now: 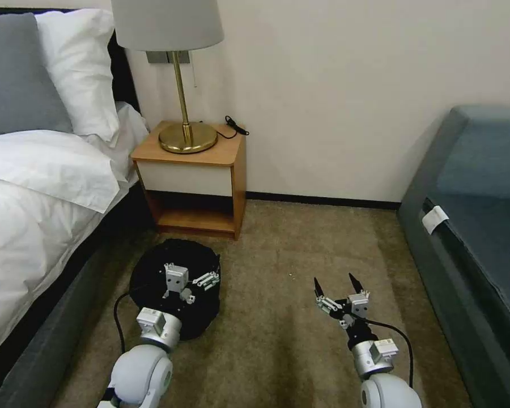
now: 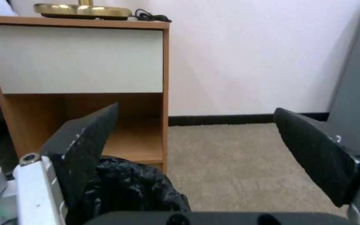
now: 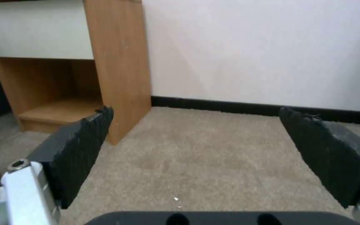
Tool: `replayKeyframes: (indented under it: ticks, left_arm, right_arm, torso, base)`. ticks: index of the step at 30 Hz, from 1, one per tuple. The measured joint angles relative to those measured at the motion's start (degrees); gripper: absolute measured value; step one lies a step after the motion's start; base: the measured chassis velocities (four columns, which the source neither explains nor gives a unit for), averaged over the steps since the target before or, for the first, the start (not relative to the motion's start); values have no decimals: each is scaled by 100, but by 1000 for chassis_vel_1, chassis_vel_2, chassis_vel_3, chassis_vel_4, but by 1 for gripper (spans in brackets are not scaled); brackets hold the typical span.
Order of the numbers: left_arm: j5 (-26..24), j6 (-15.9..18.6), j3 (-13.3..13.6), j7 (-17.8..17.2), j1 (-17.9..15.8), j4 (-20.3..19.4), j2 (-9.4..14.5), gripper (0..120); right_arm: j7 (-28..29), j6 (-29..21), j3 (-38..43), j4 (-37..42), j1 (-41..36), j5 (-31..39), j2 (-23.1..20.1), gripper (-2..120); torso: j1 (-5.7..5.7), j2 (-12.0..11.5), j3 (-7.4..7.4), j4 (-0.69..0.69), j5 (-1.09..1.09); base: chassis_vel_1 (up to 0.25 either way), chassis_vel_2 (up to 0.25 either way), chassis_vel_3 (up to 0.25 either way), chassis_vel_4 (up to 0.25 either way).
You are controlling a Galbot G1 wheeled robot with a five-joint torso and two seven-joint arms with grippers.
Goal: Pick up the trash bin, then pick up the garbage on the floor and place it into the trash bin.
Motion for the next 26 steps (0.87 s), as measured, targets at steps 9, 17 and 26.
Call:
replayKeyframes:
  ticks: [9,17,26]
  left_arm:
    - [-11,14,3,-12,-9,12,4,100]
    - [-18,20,-2,-23,-8,12,4,100]
    - [-23,24,-6,-30,-4,12,4,100]
  right_arm:
    - [-24,10,14,-15,4,-4,8,100]
    - [-28,10,9,-15,6,-8,4,100]
    - [-31,10,6,-14,6,-10,0,100]
  torso:
    - [0,0,0,0,0]
    - [0,0,0,0,0]
    - [0,0,0,0,0]
  base:
    - [0,0,0,0]
    - [0,0,0,0]
    - [0,0,0,0]
